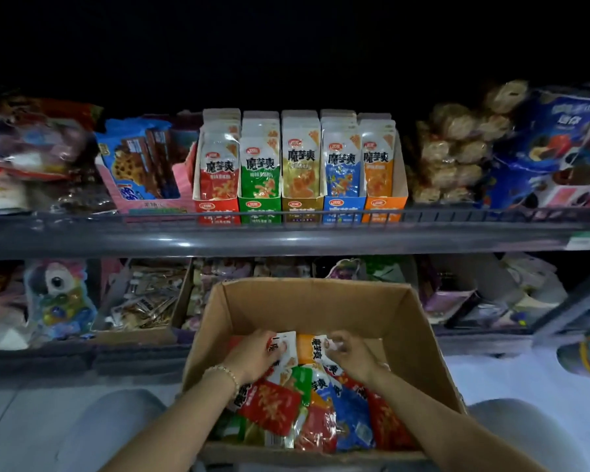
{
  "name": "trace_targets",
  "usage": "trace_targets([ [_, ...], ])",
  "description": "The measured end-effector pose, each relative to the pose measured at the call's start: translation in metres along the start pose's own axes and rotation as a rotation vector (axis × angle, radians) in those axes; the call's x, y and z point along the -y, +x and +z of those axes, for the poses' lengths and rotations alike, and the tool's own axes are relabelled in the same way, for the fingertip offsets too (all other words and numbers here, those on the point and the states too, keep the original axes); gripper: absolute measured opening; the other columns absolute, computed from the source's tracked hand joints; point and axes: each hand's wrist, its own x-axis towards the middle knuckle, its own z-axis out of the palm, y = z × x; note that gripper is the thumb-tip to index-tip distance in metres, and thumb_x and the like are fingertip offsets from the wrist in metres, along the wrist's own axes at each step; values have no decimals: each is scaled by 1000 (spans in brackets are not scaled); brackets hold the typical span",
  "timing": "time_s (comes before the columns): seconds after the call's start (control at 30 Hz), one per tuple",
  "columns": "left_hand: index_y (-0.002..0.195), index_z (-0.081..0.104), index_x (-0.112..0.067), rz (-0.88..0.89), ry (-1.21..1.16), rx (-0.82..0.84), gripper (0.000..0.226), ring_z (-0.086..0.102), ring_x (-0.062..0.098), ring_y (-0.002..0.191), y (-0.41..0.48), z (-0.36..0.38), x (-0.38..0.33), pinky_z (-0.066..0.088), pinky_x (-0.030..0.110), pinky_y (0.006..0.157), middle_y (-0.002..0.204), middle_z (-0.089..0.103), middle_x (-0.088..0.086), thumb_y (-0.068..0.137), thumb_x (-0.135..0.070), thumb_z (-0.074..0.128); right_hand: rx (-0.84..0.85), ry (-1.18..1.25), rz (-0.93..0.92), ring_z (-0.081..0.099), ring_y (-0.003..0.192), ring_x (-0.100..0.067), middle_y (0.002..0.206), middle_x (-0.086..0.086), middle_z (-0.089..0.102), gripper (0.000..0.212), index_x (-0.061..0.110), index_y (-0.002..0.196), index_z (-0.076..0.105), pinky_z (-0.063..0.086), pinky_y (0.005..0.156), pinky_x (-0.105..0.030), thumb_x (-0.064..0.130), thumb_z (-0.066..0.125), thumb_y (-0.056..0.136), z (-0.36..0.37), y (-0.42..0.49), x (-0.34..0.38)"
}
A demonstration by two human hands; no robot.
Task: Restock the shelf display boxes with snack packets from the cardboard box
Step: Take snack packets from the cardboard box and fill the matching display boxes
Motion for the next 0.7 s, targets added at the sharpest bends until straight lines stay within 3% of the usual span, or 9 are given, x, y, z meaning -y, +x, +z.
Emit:
trace_targets([
  [0.07, 144, 32, -19, -39, -8, 56, 63, 38, 17, 134, 4, 16, 10, 33, 34, 110, 149, 37, 1, 93, -54, 42, -33, 47, 99, 50, 114, -17, 123, -5, 52, 36, 8, 121, 53, 44, 91, -24, 12, 65, 88, 8, 8, -21],
  [0.17, 152, 8, -19, -109, 43, 150, 83, 15, 21, 145, 11, 27, 20, 20, 38, 117, 159, 10, 2, 89, -63, 40, -65, 117, 173, 52, 106, -17, 110, -3, 54, 23, 8, 108, 57, 45, 72, -15, 9, 66, 87, 13, 19, -33],
  [0.23, 152, 5, -21, -170, 80, 170, 80, 8, 23, 146, 17, 24, 24, 13, 39, 119, 160, 2, 2, 91, -65, 31, -57, 140, 207, 58, 97, -19, 98, -4, 59, 9, 10, 93, 60, 45, 65, -12, 5, 65, 87, 19, 30, -30],
  [0.37, 151, 15, -25, -175, -17, 174, 80, 19, 20, 144, 27, 25, 40, 18, 40, 118, 158, 17, 1, 87, -72, 23, 38, 191, 210, 49, 55, -15, 68, -7, 41, 30, 11, 66, 46, 43, 47, -21, -3, 48, 93, 41, 46, -3],
  [0.43, 150, 18, -27, -195, -45, 197, 90, 22, 19, 143, 33, 35, 54, 21, 41, 117, 156, 23, 0, 79, -82, 19, 81, 235, 200, 52, 65, -17, 73, -6, 50, 25, 8, 70, 54, 49, 61, -32, 5, 52, 95, 62, 54, -2],
  [0.47, 150, 18, -26, -205, -50, 209, 92, 21, 20, 143, 36, 40, 59, 20, 42, 117, 156, 23, 1, 77, -83, 17, 114, 293, 207, 57, 75, -15, 80, -2, 59, 13, 6, 81, 62, 50, 71, -32, 11, 59, 93, 70, 54, 3],
  [0.53, 150, 16, -25, -222, -39, 203, 99, 19, 21, 144, 34, 36, 51, 19, 42, 117, 157, 22, 2, 73, -87, 14, 129, 394, 196, 63, 87, -14, 95, -3, 69, 18, 3, 99, 68, 52, 80, -29, 15, 68, 86, 84, 55, 7],
  [0.6, 151, 13, -25, -218, 8, 216, 92, 21, 22, 143, 33, 28, 38, 20, 39, 117, 156, 22, 3, 79, -81, 24, 106, 411, 160, 62, 77, -8, 87, 0, 68, 4, 11, 89, 70, 50, 69, -18, 10, 67, 86, 86, 53, 17],
  [0.7, 152, 5, -21, -195, 85, 198, 90, 22, 22, 142, 37, 13, 30, 25, 37, 115, 156, 19, 3, 85, -63, 49, 96, 362, 111, 43, 57, -1, 61, 8, 45, 36, 24, 59, 47, 35, 56, -16, 11, 62, 90, 77, 56, 22],
])
